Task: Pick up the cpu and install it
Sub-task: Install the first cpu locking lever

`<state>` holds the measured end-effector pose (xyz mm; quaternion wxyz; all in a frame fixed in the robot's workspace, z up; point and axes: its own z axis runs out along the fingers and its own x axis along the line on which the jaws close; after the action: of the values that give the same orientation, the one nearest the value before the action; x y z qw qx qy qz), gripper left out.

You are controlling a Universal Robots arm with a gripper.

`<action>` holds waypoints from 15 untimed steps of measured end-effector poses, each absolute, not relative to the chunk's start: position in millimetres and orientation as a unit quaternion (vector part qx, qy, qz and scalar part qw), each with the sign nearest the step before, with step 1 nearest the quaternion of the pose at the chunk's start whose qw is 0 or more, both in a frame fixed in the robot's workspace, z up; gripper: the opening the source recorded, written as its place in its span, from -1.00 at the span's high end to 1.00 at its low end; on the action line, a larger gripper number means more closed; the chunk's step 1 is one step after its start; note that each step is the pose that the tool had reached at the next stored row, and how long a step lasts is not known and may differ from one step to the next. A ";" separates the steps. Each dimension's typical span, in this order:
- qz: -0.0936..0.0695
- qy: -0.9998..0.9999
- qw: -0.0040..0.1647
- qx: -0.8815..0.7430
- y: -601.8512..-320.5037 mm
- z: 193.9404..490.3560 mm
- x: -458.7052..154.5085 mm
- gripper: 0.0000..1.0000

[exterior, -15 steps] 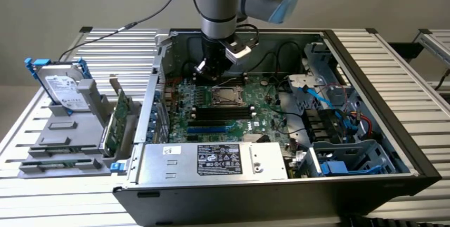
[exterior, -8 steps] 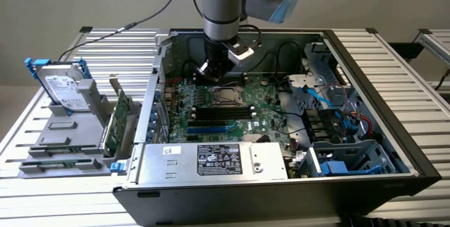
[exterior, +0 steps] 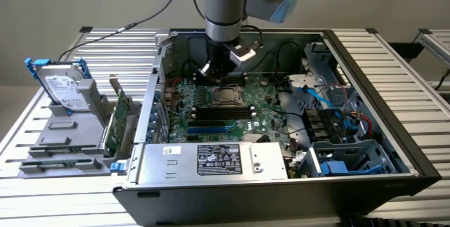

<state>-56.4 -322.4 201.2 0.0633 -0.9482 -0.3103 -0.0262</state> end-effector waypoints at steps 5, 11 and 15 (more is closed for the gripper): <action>-0.026 -0.310 0.063 -0.948 -322.5 199.2 -54.9 0.79; -0.026 -0.310 0.063 -0.948 -321.4 198.4 -54.1 0.79; -0.026 -0.310 0.063 -0.948 -319.4 198.3 -53.7 0.79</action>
<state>-53.7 -319.4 198.3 0.0634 -0.9483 -0.3099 -0.0263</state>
